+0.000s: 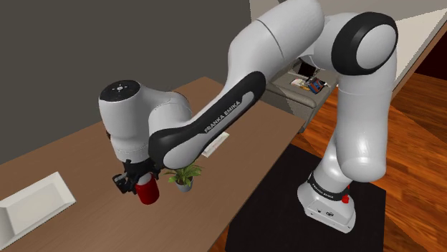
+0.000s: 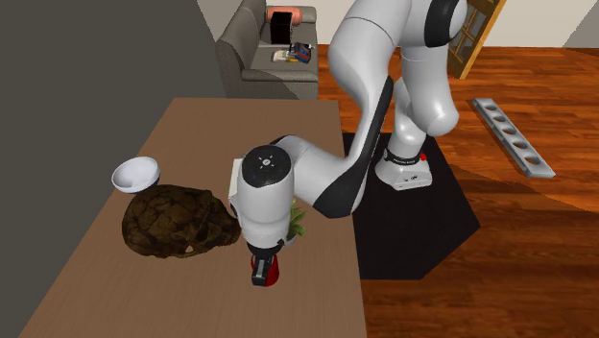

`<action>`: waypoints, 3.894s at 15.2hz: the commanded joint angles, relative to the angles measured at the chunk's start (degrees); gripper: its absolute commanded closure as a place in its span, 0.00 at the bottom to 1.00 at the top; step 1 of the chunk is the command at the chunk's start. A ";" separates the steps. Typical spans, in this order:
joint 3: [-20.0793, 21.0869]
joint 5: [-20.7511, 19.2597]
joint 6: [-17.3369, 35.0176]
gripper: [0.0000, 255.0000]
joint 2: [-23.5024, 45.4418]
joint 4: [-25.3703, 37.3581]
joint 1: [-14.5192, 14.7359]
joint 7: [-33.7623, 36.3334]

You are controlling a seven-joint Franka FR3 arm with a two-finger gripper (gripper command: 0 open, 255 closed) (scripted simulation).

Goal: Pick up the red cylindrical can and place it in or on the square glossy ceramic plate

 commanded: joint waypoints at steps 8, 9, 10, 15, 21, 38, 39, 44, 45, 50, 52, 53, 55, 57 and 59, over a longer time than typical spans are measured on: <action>1.46 3.12 -5.43 1.00 -3.57 2.58 -1.05 -2.21; 1.58 3.41 -6.07 1.00 -3.89 2.96 -1.13 -2.42; 1.69 3.69 -6.71 1.00 -4.20 3.36 -1.20 -2.63; 1.44 8.04 -4.77 1.00 -10.06 -2.80 -6.49 -9.29; -0.69 14.24 -3.06 1.00 -17.45 -9.87 -12.73 -20.19; -13.44 22.34 -4.26 1.00 -26.25 -16.30 -24.64 -49.07; -13.40 22.25 -3.49 1.00 -25.95 -16.79 -24.63 -49.01; -13.23 21.63 0.35 1.00 -24.26 -19.03 -24.59 -48.60; -13.20 21.48 1.12 1.00 -23.89 -19.44 -24.59 -48.50; -13.08 20.59 4.96 1.00 -21.81 -21.32 -24.55 -47.90; -13.06 20.16 6.49 1.00 -20.89 -21.99 -24.53 -47.61; -13.05 19.93 7.25 1.00 -20.41 -22.30 -24.52 -47.45; -13.06 19.43 8.78 1.00 -19.42 -22.89 -24.49 -47.11; -13.09 18.76 10.59 1.00 -18.17 -23.53 -24.44 -46.66; -13.10 18.76 10.59 1.00 -18.17 -23.53 -24.43 -46.66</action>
